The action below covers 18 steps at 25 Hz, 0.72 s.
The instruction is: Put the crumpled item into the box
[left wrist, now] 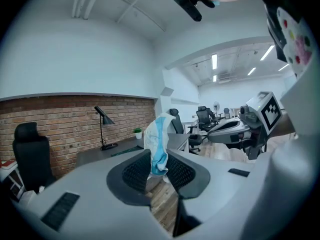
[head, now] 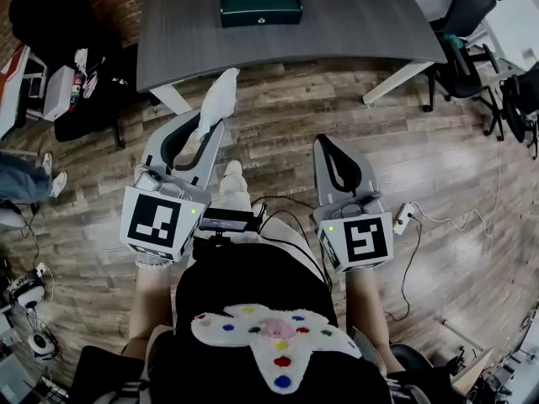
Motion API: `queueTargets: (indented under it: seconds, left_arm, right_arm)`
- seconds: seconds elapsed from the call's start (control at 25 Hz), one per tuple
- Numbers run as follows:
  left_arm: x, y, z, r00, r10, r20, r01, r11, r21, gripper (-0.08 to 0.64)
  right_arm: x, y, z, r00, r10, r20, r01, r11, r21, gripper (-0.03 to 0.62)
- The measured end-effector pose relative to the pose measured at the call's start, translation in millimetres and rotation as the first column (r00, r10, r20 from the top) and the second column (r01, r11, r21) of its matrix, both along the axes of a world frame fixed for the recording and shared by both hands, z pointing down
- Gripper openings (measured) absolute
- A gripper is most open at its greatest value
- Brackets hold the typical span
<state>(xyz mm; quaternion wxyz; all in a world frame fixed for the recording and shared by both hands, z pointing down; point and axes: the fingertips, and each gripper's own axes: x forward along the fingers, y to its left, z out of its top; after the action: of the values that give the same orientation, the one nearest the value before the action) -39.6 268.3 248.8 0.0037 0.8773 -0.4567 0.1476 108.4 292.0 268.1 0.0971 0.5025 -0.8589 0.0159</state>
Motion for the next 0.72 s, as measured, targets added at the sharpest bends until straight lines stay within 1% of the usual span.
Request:
queueTargets:
  seconds: [0.2, 0.44, 0.6, 0.72]
  left_arm:
    - [9, -11, 2, 1.0, 0.023, 0.0, -0.023, 1.0, 0.016, 0.084]
    - [10, -32, 5, 0.999, 0.046, -0.001, -0.046, 0.999, 0.018, 0.084]
    - [8, -55, 5, 0.999, 0.04, -0.027, -0.04, 0.999, 0.001, 0.084]
    - [4, -78, 6, 0.999, 0.041, -0.031, -0.041, 0.999, -0.004, 0.084]
  right_arm:
    - [11, -10, 1, 0.997, 0.061, 0.037, -0.061, 0.998, -0.005, 0.009]
    - [12, -28, 2, 0.996, 0.079, 0.029, -0.079, 0.997, 0.001, 0.009]
    - [8, -51, 1, 0.996, 0.084, 0.036, -0.084, 0.996, 0.006, 0.009]
    - [3, -74, 2, 0.996, 0.086, 0.036, -0.087, 0.996, 0.004, 0.009]
